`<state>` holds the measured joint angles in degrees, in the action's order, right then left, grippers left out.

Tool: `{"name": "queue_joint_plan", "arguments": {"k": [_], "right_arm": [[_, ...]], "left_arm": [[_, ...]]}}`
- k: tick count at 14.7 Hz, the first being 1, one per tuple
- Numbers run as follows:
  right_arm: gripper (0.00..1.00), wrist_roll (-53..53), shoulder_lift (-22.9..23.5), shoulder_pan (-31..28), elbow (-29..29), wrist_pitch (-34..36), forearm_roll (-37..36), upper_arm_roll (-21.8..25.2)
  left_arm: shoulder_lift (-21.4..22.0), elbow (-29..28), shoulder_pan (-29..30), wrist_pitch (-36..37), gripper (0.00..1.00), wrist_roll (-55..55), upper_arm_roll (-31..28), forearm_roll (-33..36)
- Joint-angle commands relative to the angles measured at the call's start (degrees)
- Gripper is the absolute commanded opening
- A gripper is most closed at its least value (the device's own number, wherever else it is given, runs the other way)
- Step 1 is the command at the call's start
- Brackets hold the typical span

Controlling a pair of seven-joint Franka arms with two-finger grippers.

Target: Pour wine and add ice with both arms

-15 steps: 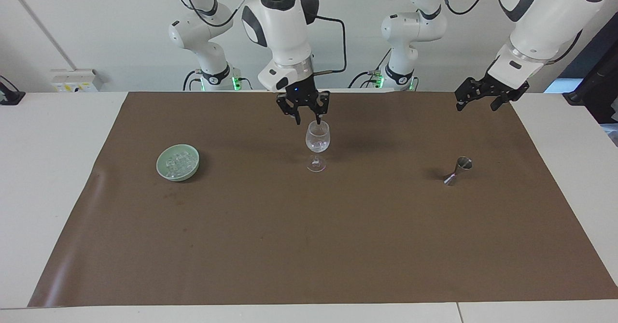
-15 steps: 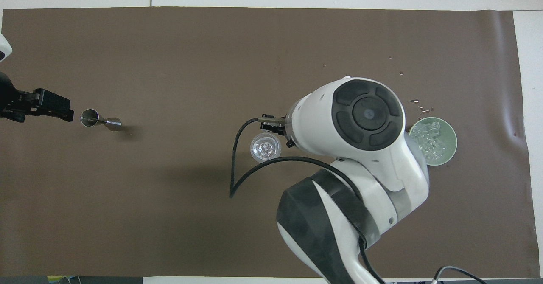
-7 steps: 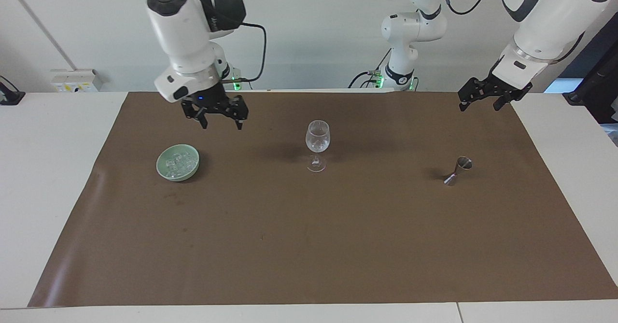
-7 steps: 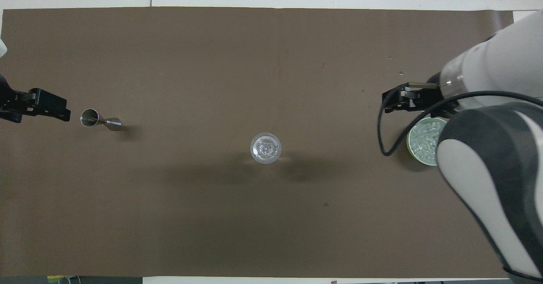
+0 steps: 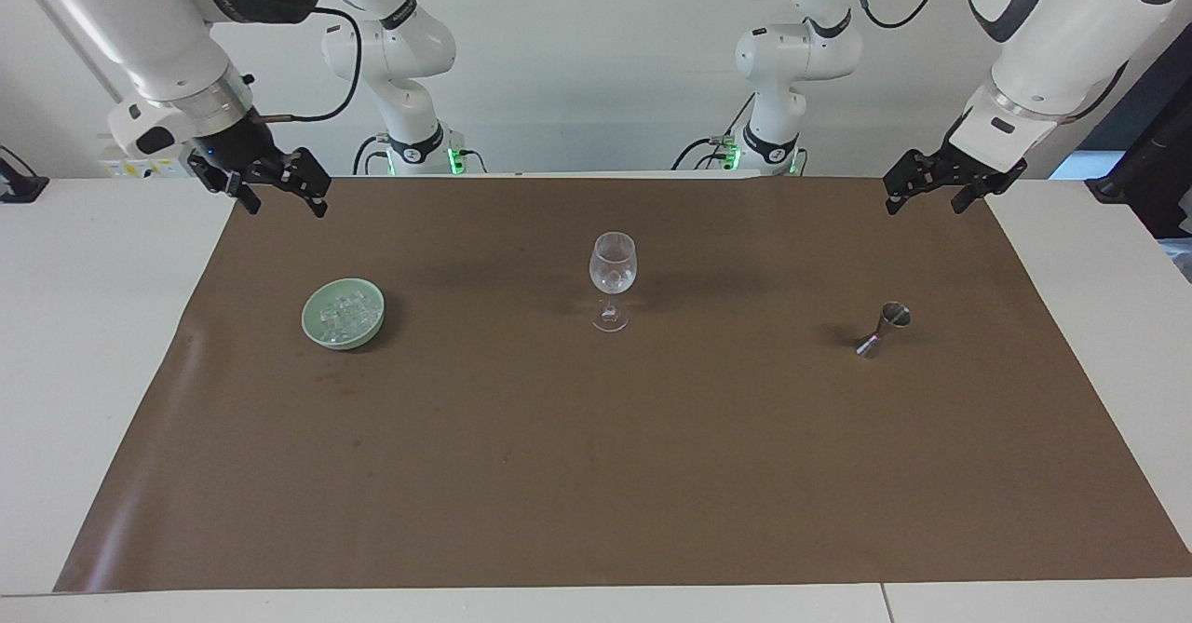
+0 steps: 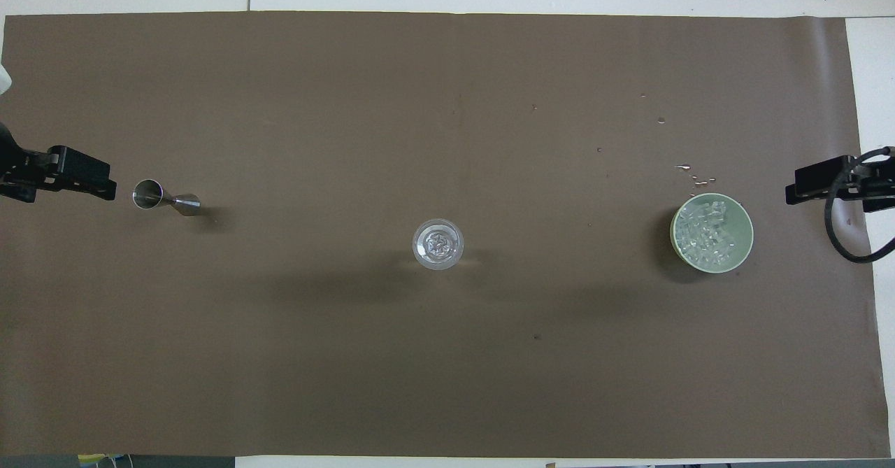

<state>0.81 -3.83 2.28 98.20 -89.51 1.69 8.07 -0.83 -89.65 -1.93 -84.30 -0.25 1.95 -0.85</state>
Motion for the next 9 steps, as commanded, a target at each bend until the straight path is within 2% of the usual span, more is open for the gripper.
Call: {"name": "queue_joint_plan", "arguments": {"k": [1,9], "right_arm": [[1.0,3.8,2.1,-1.3,-4.1,2.8,-1.7,-0.2],[1.0,1.8,0.9,-1.2,-6.2,5.0,-1.5,-0.5]], "left_arm": [[1.3,-1.1,-0.2,0.7,1.0,0.2,-0.2,1.0],[1.3,-1.1,-0.2,0.7,1.0,0.2,-0.2,1.0]]}}
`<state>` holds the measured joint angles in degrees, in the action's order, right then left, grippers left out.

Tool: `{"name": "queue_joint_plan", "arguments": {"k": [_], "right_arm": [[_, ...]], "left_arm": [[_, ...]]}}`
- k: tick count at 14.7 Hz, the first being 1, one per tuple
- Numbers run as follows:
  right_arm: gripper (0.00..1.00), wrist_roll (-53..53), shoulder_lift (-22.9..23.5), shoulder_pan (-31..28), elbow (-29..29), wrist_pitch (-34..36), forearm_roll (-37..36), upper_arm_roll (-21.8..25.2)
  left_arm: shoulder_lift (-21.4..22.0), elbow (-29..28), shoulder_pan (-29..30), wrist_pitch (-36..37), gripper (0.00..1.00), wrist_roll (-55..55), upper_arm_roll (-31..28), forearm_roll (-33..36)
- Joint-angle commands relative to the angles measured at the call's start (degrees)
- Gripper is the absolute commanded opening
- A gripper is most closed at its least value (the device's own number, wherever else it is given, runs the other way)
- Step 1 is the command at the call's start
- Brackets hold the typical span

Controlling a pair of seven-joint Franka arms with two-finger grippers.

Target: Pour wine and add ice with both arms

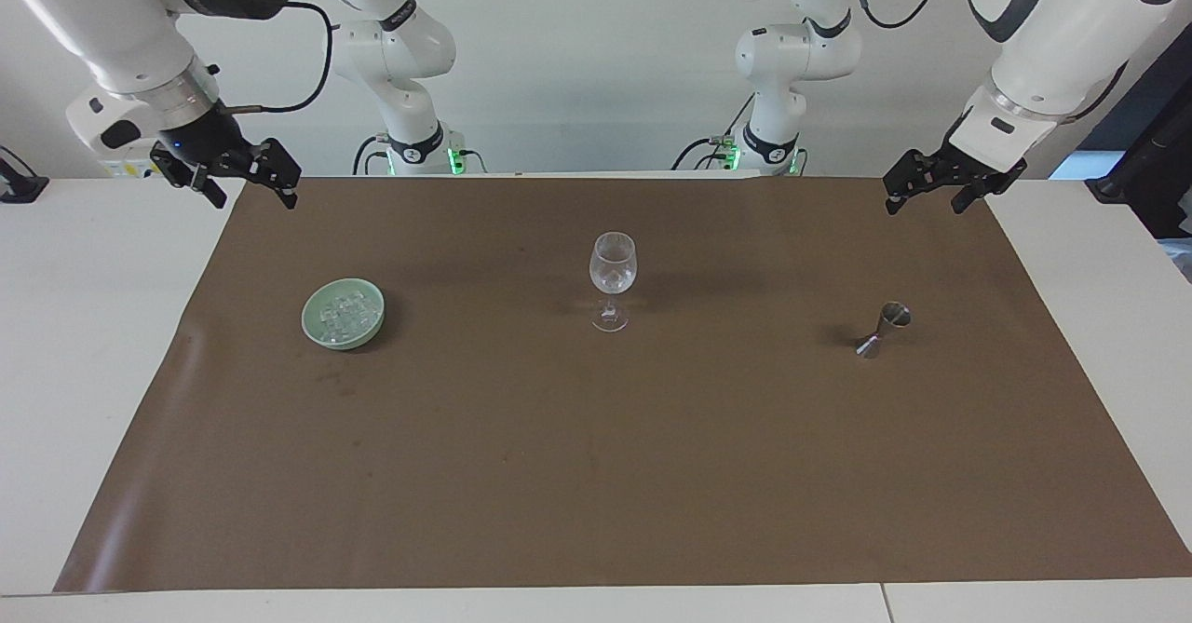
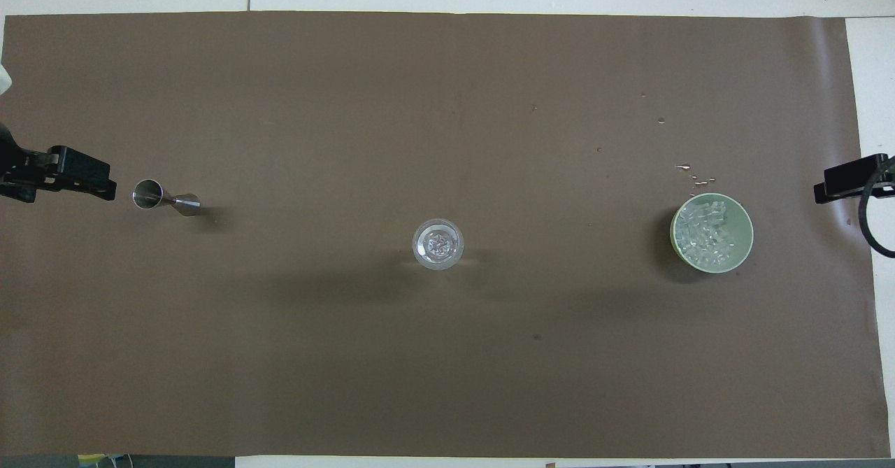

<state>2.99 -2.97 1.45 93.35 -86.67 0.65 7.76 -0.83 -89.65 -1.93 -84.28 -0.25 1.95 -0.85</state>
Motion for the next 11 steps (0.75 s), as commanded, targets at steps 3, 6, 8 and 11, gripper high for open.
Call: {"name": "queue_joint_plan", "arguments": {"k": [3,6,8,11], "right_arm": [[1.0,-0.4,-0.1,-0.2,-1.0,2.0,-0.6,-0.4],[1.0,-0.4,-0.1,-0.2,-0.9,2.1,-0.6,-0.5],[1.0,-0.4,-0.4,-0.4,-0.7,2.1,-0.6,-0.5],[1.0,-0.4,-0.4,-0.4,-0.5,2.0,-0.6,-0.6]], "left_arm": [[1.3,-1.1,-0.2,0.7,1.0,0.2,-0.2,1.0],[1.3,-1.1,-0.2,0.7,1.0,0.2,-0.2,1.0],[1.4,-1.2,-0.1,1.6,1.0,0.2,-0.3,1.0],[1.6,-1.4,0.0,1.6,1.0,0.2,-0.5,1.0]]}}
